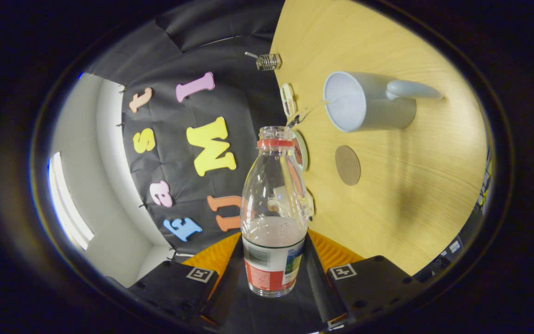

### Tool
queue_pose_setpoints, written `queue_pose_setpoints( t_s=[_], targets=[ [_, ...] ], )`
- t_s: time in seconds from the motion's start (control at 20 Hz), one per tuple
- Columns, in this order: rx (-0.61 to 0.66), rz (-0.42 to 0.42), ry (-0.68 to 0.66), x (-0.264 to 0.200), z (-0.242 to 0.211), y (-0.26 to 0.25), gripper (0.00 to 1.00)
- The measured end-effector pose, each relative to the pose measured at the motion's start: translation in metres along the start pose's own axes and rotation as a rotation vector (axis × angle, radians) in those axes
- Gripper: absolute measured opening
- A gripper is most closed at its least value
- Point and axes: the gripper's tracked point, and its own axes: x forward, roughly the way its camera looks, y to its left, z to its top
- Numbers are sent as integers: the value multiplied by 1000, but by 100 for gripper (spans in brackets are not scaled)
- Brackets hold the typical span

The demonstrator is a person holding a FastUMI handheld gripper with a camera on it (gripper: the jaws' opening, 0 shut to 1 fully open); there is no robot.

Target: Take the bottle from table, then pour the juice into the cup, finally place the bottle on the coaster

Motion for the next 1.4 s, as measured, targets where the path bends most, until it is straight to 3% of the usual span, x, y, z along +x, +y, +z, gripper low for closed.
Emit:
queue_pose_setpoints(
  t_s=[1.4],
  targets=[
    [166, 2, 23, 15, -5, 35, 76]
  ],
)
